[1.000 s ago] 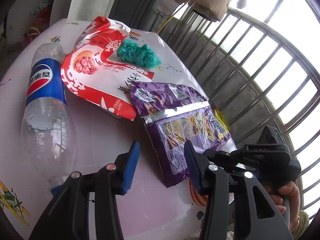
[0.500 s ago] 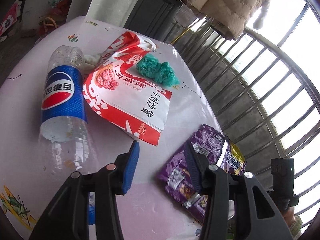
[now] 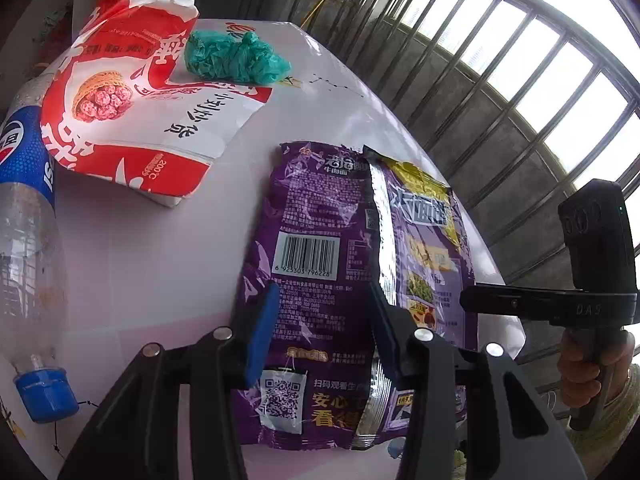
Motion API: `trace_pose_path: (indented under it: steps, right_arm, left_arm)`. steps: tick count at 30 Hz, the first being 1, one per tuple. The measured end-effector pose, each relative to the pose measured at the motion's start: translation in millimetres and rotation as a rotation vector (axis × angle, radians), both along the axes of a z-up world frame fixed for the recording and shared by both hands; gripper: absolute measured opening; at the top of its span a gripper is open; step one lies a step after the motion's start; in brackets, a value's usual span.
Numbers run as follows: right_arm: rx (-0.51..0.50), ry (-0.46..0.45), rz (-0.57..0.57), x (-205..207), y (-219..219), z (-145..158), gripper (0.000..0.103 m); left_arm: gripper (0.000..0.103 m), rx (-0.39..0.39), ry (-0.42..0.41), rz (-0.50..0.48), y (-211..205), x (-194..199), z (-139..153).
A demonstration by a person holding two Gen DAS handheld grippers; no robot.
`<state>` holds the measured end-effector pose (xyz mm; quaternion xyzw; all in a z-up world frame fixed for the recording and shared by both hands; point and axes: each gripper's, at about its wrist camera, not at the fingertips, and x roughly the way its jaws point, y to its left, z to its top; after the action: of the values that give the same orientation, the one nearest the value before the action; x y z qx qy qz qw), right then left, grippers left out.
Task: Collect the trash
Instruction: 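Grasp the purple snack bag by its edge with the right tool and lift it, then grasp the red-and-white snack bag with the left tool while the right tool holds the purple bag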
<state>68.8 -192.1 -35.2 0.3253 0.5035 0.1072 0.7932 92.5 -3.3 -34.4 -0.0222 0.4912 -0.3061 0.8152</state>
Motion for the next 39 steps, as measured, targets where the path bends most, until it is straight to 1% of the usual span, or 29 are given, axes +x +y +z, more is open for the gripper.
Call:
trace_pose_path:
  steps: [1,3,7,11,16,20,22,24,25,26,29,31,34,35,36,37,38,39]
  right_arm:
    - [0.043,0.001,-0.033,0.8,-1.8,-3.9,0.029]
    - [0.093,-0.008,-0.081,5.9,-1.1,-6.9,0.029]
    - [0.125,-0.027,-0.128,9.3,-7.9,-4.2,0.029]
    - [0.130,-0.028,-0.136,13.0,-2.0,-2.9,0.030]
    - [0.199,-0.033,-0.128,10.2,-0.7,-5.2,0.031]
    - [0.326,-0.065,-0.142,11.3,-0.9,-8.2,0.031]
    - [0.424,-0.106,-0.149,9.2,-4.9,-7.0,0.031]
    - [0.535,-0.167,-0.155,5.1,-11.9,-4.4,0.030]
    - [0.578,-0.191,-0.151,3.5,-14.9,-3.0,0.030]
    - [0.592,-0.201,-0.148,2.8,-16.5,-1.5,0.030]
    - [0.519,-0.205,-0.136,2.9,-16.5,3.6,0.030]
    - [0.483,-0.183,-0.127,5.9,-13.1,3.1,0.030]
    - [0.373,-0.144,-0.119,12.4,-3.1,1.9,0.030]
    - [0.354,-0.136,-0.117,13.3,-0.3,1.0,0.025]
    - [0.340,-0.129,-0.113,15.2,3.0,0.4,0.016]
    - [0.330,-0.125,-0.111,17.0,5.4,-1.4,0.012]
    - [0.320,-0.130,-0.111,17.7,7.2,-1.7,0.004]
    - [0.313,-0.141,-0.110,18.7,8.7,0.4,0.002]
  left_arm:
    - [0.043,0.000,-0.002,-0.001,-0.1,0.1,0.4]
    - [0.043,0.006,-0.009,-0.005,0.0,0.4,0.7]
    - [0.043,0.014,-0.017,-0.010,0.3,-0.4,1.2]
    - [0.043,0.011,-0.015,-0.012,0.7,-1.4,1.8]
    - [0.042,0.004,-0.015,-0.009,0.9,-1.5,1.3]
    - [0.042,0.003,-0.014,-0.011,2.2,-1.6,0.6]
    - [0.041,-0.005,-0.008,-0.011,3.2,-0.6,0.4]
    - [0.041,-0.011,-0.004,-0.011,4.0,0.0,0.1]
    - [0.041,-0.011,-0.004,-0.011,4.0,0.5,0.0]
    - [0.041,-0.014,-0.002,-0.015,3.8,0.4,-0.2]
    - [0.041,-0.012,-0.004,-0.021,2.7,-0.5,-0.5]
    - [0.041,-0.008,-0.007,-0.024,2.0,-1.1,-0.5]
    - [0.041,-0.008,-0.006,-0.024,2.0,-1.6,0.3]
    - [0.041,-0.009,-0.006,-0.024,2.1,-1.7,0.3]
    - [0.041,-0.009,-0.006,-0.023,1.8,-1.9,0.3]
    - [0.041,-0.009,-0.005,-0.023,1.6,-2.1,0.1]
    - [0.041,-0.008,-0.006,-0.024,1.8,-1.4,0.1]
    - [0.041,-0.002,-0.012,-0.025,1.0,-1.8,0.9]
